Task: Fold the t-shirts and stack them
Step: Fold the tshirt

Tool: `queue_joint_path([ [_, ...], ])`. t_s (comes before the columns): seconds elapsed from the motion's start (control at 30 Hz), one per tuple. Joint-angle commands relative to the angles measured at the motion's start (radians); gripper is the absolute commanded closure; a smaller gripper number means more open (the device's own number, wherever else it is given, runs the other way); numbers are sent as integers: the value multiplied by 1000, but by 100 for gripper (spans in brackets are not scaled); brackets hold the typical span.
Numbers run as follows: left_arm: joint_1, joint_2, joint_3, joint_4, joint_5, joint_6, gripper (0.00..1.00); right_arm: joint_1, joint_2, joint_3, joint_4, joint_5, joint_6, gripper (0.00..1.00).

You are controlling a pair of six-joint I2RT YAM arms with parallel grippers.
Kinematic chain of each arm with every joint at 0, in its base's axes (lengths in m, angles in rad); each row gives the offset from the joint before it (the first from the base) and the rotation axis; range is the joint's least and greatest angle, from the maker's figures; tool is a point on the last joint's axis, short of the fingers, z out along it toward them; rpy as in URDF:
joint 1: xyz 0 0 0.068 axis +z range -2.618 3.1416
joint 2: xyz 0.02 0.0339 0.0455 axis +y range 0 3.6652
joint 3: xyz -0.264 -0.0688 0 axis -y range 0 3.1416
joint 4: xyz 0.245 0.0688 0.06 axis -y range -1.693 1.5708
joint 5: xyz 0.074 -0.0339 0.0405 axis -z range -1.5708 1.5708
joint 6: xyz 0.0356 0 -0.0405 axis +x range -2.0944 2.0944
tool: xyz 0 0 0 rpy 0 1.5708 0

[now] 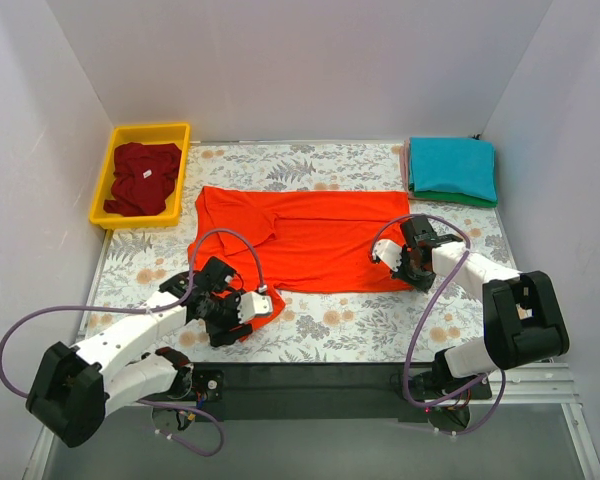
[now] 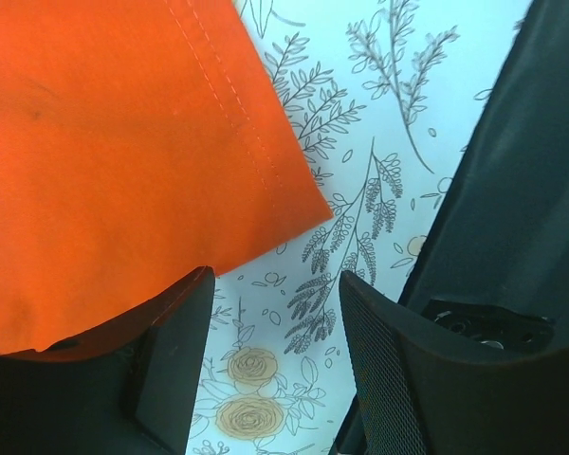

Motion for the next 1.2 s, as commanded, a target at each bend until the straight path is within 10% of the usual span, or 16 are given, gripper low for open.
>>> queue_joint_path([
  [0.0,-11,-80,65,-53,50,58,46,0,27,1,-8,1,6,99],
  [0.83,-164,46,-107,189,-110,102,48,-1,44,29,-31,-1,13,99],
  [1.17,-172,67,-66,186,-64,50,100,-1,44,40,-36,-4,15,99],
])
